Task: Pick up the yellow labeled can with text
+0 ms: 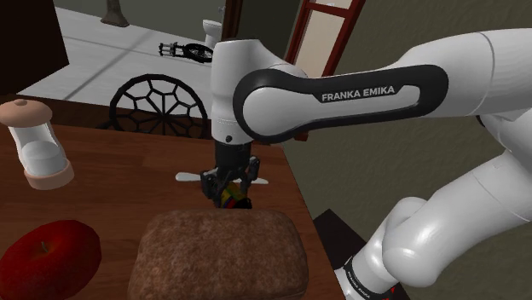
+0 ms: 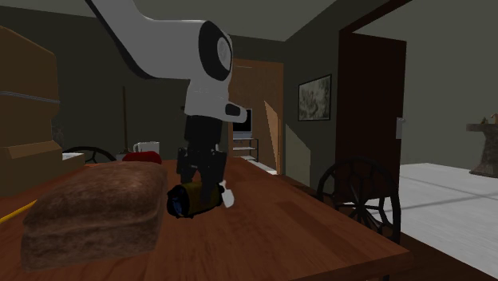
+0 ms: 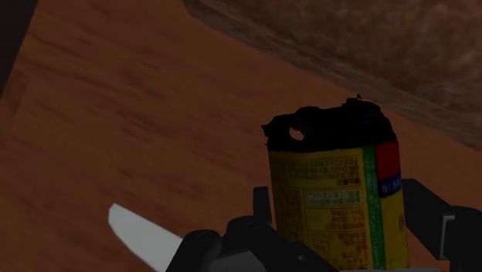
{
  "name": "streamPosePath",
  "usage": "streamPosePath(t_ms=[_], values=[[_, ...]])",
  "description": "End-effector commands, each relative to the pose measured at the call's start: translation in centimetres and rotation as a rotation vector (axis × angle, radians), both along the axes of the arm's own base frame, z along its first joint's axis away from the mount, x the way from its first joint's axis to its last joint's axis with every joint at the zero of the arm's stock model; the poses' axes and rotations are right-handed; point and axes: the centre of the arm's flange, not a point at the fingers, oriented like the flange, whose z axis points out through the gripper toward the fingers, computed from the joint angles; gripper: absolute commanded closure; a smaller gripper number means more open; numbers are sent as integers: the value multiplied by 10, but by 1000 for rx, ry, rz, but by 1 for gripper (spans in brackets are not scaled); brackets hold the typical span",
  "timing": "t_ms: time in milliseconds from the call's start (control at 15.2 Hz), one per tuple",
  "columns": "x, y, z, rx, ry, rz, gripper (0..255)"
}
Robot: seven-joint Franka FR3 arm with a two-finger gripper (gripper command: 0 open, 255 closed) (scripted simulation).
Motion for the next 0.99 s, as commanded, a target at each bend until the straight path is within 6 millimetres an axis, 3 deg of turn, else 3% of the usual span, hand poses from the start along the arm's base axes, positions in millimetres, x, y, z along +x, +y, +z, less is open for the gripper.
streamPosePath(t_ms=[0,792,924], values=[[0,0,9,0,1,0,255],[0,0,72,0,1,0,255],[0,0,73,0,1,0,255]])
